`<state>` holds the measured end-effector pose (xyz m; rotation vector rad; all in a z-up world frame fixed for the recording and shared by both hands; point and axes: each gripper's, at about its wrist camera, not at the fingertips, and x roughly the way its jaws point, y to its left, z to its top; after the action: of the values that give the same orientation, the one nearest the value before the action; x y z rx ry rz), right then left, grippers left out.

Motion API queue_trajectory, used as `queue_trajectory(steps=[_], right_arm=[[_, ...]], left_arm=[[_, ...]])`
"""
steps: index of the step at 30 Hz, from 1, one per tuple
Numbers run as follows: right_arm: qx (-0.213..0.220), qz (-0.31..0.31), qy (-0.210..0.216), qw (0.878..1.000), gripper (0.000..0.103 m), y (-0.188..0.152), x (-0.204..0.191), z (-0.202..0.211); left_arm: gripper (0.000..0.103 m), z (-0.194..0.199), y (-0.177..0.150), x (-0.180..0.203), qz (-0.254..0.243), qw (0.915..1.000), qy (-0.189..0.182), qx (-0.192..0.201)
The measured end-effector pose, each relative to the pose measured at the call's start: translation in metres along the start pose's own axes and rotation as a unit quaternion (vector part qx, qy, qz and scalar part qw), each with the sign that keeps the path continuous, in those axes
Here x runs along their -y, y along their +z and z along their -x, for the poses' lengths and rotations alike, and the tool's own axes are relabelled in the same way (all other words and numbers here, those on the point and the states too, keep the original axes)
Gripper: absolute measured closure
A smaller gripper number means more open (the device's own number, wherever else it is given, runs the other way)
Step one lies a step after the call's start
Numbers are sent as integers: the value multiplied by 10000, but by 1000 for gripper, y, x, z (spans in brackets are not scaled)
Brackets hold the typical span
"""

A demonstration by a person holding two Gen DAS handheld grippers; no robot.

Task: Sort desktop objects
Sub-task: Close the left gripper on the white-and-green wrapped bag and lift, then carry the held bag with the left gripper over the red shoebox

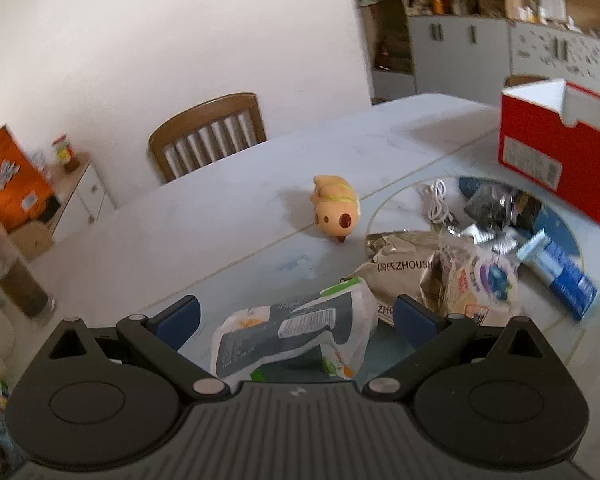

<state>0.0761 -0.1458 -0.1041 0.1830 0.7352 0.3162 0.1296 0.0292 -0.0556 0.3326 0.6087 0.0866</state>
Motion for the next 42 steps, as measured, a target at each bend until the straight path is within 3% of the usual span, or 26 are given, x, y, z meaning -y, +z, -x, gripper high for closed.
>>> queue_trajectory(steps=[8,12,17,25,29,42], right_arm=[[-53,69,34,10000,6,5,6,-3],[-112,94,44,9999,6,4,9,-4],[-145,88,54,9998,6,6,13,-6],[-79,97,39,9999,6,12,12,-3],[-20,77,-7,10000,6,16,8,-1],[289,34,-180,9994,6,21,-14,25]], left_arm=[[0,-23,-17,14,-1012,9948,-78,35],[2,-32,-21,13,-997,9950,-100,-22],[30,-36,-24,14,-1000,9949,-97,-103],[60,-29,-21,4,-741,9971,-138,-69],[70,-20,-18,-3,-581,9980,-244,-15],[71,37,-13,-21,-347,9974,-591,244]])
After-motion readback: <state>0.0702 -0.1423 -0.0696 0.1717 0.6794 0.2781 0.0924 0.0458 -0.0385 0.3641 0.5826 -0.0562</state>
